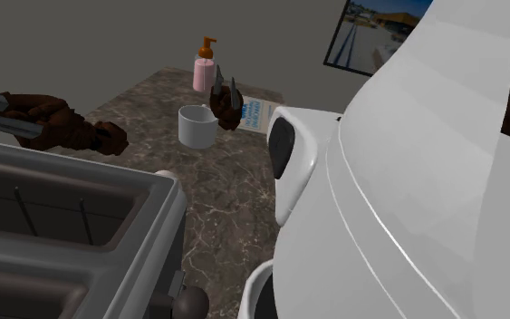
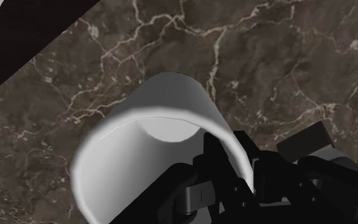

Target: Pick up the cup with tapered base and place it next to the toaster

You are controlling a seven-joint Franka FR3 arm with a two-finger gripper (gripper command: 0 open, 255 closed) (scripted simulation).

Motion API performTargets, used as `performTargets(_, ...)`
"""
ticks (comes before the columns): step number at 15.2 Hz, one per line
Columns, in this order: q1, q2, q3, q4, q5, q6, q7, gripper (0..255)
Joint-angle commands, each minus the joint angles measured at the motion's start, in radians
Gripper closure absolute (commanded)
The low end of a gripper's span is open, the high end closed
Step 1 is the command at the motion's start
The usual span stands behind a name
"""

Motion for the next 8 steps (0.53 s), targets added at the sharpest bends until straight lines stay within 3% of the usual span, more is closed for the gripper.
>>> performTargets(1, 0.001, -0.002, 0.000, -0.005, 0.002, 0.004, -0.001, 255)
performTargets(6, 0.001, -0.002, 0.000, -0.005, 0.002, 0.004, -0.001, 255)
performTargets(7, 0.001, -0.002, 0.000, -0.005, 0.002, 0.003, -0.001, 0)
performTargets(8, 0.001, -0.002, 0.000, -0.005, 0.002, 0.003, 0.000, 0)
